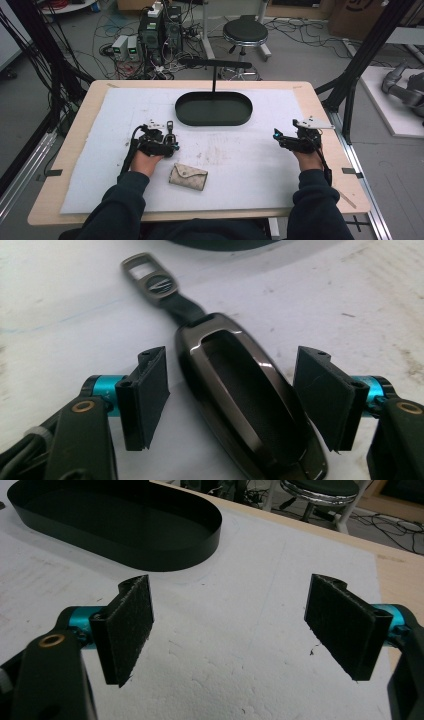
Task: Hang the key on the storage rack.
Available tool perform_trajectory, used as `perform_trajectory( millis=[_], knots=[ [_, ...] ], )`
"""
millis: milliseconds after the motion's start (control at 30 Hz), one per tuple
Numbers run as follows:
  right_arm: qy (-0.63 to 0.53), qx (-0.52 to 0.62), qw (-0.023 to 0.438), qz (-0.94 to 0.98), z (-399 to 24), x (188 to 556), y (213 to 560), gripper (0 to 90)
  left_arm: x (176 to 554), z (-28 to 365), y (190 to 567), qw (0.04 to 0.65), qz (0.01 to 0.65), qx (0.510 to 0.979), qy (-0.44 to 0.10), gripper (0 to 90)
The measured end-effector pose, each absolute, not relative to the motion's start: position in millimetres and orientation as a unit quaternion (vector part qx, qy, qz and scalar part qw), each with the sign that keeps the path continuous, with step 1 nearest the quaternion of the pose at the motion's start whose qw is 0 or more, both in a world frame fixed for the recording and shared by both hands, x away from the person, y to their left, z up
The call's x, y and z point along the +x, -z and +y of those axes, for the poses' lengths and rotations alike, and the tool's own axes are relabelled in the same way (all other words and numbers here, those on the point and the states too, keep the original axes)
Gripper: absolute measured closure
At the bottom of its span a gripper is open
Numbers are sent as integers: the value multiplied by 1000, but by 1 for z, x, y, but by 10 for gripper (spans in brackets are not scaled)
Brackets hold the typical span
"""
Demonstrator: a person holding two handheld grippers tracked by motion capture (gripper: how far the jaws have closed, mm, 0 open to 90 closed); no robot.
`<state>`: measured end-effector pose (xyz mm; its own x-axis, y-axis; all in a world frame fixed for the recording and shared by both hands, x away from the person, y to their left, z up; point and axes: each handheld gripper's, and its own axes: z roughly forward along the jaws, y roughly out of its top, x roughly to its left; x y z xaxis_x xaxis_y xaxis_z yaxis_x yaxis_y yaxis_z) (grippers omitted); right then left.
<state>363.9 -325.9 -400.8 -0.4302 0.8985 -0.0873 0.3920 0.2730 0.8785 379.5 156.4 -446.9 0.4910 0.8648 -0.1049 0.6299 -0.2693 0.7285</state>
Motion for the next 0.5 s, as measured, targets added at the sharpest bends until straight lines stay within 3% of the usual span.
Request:
perform_trajectory(
  millis=[233, 367, 500],
  knots=[
    [-414, 437, 302, 739, -326, 364, 401, 201, 381, 166, 446, 356, 496, 772, -174, 303],
    [-414, 436, 300, 740, -325, 364, 401, 201, 383, 160, 447, 384, 478, 765, -196, 252],
    [-412, 435, 300, 743, -324, 364, 402, 202, 383, 157, 451, 360, 481, 775, -195, 256]
  ],
)
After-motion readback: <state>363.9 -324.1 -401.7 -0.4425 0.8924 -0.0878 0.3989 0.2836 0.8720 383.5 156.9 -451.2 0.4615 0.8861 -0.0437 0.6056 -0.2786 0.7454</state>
